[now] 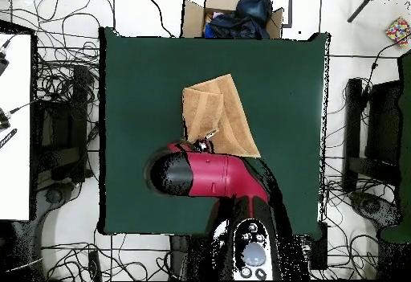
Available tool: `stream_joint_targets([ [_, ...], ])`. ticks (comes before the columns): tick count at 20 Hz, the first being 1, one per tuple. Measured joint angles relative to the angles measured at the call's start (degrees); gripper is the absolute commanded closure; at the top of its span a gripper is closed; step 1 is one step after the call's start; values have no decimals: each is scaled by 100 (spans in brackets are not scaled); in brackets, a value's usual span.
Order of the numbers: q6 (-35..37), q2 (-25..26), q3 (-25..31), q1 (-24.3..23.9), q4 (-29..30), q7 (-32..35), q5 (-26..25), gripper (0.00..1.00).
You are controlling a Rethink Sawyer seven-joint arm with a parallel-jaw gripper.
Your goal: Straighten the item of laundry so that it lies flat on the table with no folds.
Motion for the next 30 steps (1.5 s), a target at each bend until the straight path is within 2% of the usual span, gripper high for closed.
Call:
stream_joint_targets([
  [11,-255,-144,0,0,543,0,-208,100],
  [30,-256,-263,1,-15,750,0,-207,100],
])
